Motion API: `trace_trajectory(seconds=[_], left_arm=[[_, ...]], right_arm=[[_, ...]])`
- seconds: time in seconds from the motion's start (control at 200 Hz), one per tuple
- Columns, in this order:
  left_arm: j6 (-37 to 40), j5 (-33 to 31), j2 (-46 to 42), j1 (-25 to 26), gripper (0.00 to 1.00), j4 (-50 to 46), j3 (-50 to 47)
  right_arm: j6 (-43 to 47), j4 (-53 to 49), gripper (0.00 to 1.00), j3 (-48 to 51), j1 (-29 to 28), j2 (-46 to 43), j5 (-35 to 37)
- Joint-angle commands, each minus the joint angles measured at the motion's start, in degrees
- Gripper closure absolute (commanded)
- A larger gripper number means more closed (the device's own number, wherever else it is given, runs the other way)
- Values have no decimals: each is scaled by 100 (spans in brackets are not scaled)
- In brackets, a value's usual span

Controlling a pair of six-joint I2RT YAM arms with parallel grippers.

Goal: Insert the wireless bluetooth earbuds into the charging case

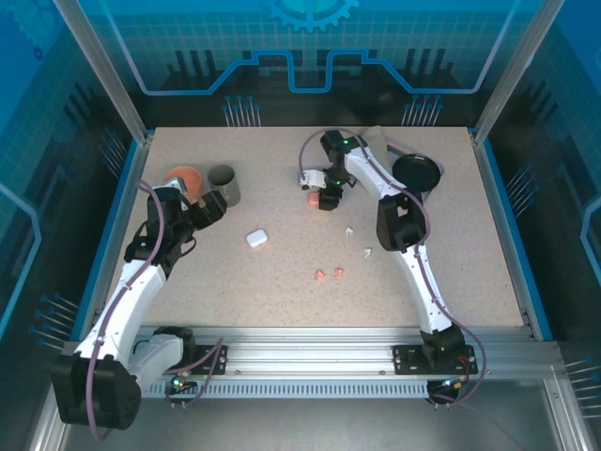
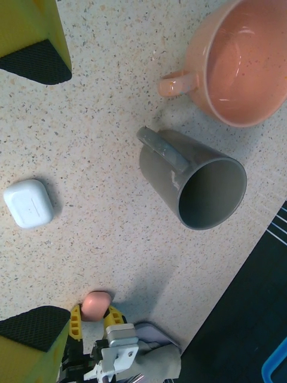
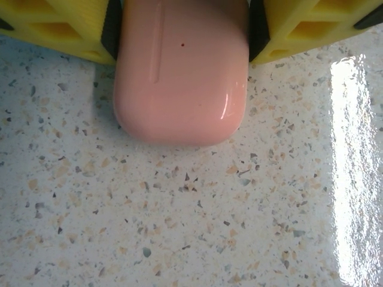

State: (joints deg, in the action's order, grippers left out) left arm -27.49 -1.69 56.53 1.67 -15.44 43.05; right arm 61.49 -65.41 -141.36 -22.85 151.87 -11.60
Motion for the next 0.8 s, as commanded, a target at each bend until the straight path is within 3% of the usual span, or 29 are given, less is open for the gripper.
trace_trajectory(seconds=[0.0, 0.39, 0.79], left_arm=[[158, -72, -86, -9, 1, -112, 240], [213, 164, -105, -13, 1, -280, 256], [-44, 2235, -11, 70, 1, -23, -125]], right_arm=[[-48, -279, 47, -88, -264, 434, 87], [-154, -74, 58, 21, -277, 60, 37], [-398, 1124, 60, 1837, -244, -1537, -509]])
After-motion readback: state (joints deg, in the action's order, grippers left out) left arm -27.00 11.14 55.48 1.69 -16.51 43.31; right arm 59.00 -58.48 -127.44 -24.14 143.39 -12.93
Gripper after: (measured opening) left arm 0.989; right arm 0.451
